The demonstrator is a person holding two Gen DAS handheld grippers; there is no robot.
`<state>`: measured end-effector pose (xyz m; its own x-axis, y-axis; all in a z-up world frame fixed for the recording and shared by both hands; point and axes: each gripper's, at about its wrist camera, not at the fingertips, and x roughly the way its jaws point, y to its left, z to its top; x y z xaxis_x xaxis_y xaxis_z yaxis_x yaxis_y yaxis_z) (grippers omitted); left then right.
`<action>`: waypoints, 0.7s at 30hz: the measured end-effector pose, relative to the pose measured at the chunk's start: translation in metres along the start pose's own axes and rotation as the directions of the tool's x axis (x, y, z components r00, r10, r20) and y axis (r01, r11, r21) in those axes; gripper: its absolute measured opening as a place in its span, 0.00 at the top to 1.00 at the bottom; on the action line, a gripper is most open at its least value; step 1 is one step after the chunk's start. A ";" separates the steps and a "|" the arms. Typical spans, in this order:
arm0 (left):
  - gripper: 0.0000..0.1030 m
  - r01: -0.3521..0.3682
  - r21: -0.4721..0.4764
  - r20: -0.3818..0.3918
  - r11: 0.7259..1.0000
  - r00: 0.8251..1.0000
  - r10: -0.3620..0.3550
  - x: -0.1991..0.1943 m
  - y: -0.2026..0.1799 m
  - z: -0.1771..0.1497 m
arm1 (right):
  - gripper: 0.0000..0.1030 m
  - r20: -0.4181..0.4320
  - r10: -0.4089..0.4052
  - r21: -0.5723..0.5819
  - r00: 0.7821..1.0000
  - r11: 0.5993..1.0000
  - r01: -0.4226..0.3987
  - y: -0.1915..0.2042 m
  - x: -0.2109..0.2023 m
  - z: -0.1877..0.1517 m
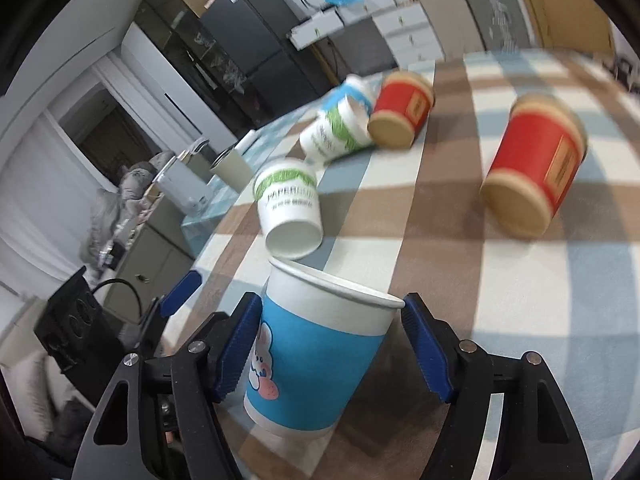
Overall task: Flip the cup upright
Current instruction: 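Lower the upright blue cup onto the table and open the right gripper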
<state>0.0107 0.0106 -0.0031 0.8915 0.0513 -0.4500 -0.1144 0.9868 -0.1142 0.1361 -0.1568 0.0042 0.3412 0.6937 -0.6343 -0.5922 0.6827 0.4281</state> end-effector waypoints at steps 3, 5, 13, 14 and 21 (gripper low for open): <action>0.01 0.000 -0.009 0.004 1.000 1.000 0.000 0.001 0.001 0.000 | 0.29 0.096 -0.088 -0.095 0.991 0.991 0.097 0.013 -0.009 -0.001; 0.01 -0.001 -0.011 0.004 1.000 1.000 0.001 0.002 0.001 0.000 | 0.29 0.148 -0.131 -0.137 0.980 0.979 0.152 0.019 -0.010 -0.002; 0.01 -0.001 -0.010 0.007 1.000 1.000 0.001 0.001 0.002 -0.001 | 0.29 0.239 -0.224 -0.244 0.945 0.928 0.282 0.037 0.001 -0.003; 0.01 0.000 -0.011 0.007 1.000 1.000 0.000 0.002 0.001 -0.001 | 0.29 0.238 -0.228 -0.246 0.944 0.926 0.286 0.037 0.003 -0.002; 0.01 -0.001 -0.010 0.008 1.000 1.000 0.001 0.001 0.001 -0.001 | 0.30 0.216 -0.243 -0.267 0.946 0.917 0.296 0.039 0.014 -0.006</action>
<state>0.0107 0.0120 -0.0041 0.8950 0.0536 -0.4428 -0.1196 0.9852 -0.1226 0.1131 -0.1217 0.0078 0.6239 0.5399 -0.5651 -0.6370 0.7702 0.0326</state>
